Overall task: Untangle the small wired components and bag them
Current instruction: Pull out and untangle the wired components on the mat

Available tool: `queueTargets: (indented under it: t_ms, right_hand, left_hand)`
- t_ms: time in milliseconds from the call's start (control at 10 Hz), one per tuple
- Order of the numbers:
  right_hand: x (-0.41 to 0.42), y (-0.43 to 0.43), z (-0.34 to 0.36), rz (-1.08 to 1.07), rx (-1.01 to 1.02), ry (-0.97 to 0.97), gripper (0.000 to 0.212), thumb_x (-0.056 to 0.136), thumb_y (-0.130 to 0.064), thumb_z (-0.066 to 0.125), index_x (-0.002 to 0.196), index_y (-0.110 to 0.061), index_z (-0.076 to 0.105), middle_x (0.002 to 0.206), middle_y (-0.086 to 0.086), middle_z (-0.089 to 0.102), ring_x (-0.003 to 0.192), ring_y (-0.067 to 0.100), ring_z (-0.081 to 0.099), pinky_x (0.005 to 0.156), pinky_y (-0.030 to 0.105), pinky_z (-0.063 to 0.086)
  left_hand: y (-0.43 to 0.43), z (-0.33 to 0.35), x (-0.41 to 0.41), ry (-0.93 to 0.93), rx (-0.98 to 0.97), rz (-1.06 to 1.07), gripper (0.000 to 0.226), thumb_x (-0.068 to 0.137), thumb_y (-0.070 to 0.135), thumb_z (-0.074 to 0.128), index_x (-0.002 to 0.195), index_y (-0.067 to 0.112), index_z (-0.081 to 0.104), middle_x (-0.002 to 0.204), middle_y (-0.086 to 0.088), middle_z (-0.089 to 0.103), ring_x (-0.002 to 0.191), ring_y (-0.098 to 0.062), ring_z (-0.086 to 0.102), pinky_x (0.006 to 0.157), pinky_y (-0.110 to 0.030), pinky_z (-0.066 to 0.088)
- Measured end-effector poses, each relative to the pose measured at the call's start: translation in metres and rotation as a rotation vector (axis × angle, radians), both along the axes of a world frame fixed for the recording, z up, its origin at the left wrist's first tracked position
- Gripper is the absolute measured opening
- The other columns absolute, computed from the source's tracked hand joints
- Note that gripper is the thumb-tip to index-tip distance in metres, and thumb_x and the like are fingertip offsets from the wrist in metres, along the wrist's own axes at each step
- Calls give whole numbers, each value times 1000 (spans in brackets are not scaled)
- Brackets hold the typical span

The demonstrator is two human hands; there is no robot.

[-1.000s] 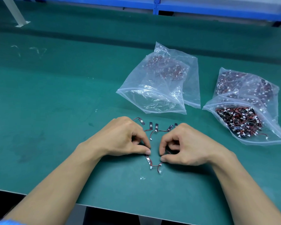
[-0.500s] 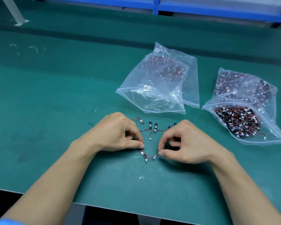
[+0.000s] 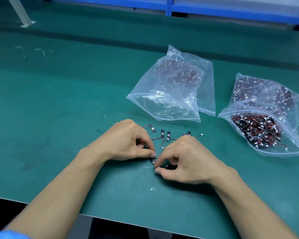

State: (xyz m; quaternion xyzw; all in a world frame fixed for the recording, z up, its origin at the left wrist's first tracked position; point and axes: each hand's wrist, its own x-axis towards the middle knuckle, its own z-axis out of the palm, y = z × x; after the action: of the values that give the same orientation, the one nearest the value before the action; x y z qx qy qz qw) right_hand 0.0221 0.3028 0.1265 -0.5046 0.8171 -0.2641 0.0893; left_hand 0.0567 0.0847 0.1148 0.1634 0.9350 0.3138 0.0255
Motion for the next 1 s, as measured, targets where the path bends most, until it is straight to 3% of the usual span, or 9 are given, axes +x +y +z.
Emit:
queueTargets:
  t_ms: [100,300,500,700,900,1000]
  right_hand:
    - [-3,1,-1,20,-74,-47,2,80,-26,80,78,-26,80,53,-4,50,49,8,36,55,23,33]
    - [-7,3,-1,67,-169,-78,3,79,-19,83,77,-21,82,49,-20,33,48,5,32,53,18,28]
    - [-5,2,0,102,-208,-84,2,79,-18,83,77,-19,82,49,-23,30,46,2,31,52,15,25]
    - [-6,3,-2,114,-184,-118,1,80,-21,83,80,-21,83,50,-18,33,48,5,32,53,13,25]
    - [-14,12,-4,3,-141,-154,17,74,-39,82,90,-32,79,54,1,32,55,17,25,52,32,29]
    - [-18,16,-3,-63,-105,-145,19,73,-41,78,91,-34,78,55,6,33,56,18,24,51,29,26]
  left_hand:
    - [0,0,0,-6,5,9,11,75,51,73,81,43,77,59,10,55,59,-12,51,55,-41,46]
    - [2,1,-1,-12,20,13,6,77,45,80,79,39,78,58,7,55,58,-14,51,56,-39,45]
    - [3,2,0,-9,35,10,9,77,48,80,79,39,79,57,8,54,57,-12,49,55,-39,44]
    - [4,2,0,-3,37,10,14,75,51,74,78,38,78,57,8,54,57,-13,50,55,-40,45]
    - [3,1,0,10,5,16,9,76,47,74,79,40,78,57,10,55,58,-11,50,56,-40,46]
    - [2,0,0,15,4,22,10,77,48,75,79,38,77,58,9,56,58,-12,51,56,-39,46]
